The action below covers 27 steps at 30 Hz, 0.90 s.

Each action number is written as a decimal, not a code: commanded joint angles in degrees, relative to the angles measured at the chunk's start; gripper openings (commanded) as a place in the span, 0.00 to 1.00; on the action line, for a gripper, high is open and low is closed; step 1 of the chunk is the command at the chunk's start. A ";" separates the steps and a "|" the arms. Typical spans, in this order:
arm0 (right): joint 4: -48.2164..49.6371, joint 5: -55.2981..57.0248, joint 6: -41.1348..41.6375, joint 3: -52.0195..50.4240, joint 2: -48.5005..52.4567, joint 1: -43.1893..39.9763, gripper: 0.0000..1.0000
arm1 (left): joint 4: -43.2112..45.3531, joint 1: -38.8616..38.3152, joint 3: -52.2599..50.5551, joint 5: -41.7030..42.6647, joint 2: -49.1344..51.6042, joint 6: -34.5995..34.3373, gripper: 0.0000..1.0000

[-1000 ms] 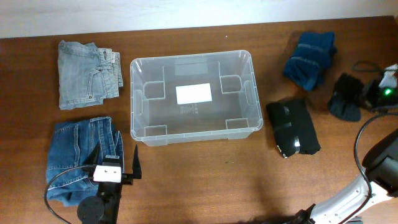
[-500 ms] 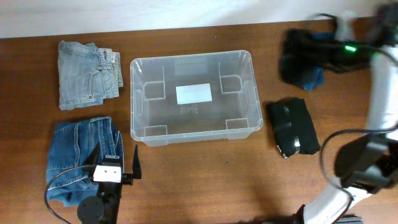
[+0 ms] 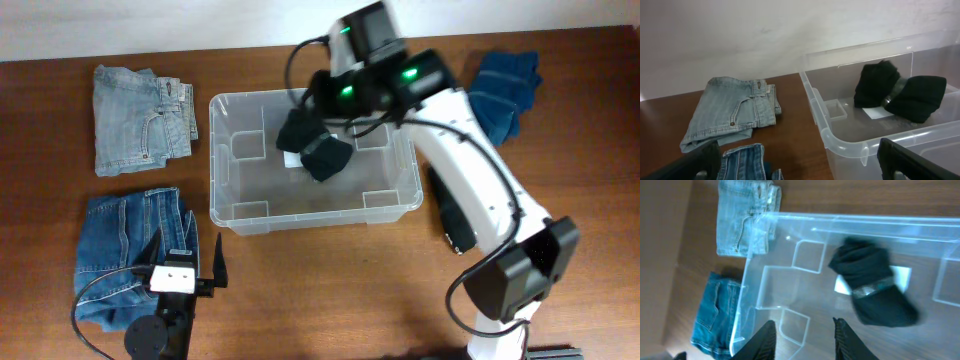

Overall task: Pack container
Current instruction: 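Lift the black cloth with the right gripper over the clear box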

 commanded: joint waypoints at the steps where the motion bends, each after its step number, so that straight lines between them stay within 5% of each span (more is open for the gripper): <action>1: -0.92 10.49 3.10 0.83 2.05 2.01 0.34 | -0.31 0.33 -0.13 0.00 -0.55 1.16 0.99; 13: -7.19 16.83 -34.53 0.28 5.29 -2.10 0.94 | -0.31 0.33 -0.13 0.00 -0.55 1.16 0.99; 27: -6.08 3.45 -42.32 0.13 19.65 -4.22 0.99 | -0.31 0.33 -0.13 0.00 -0.55 1.14 0.99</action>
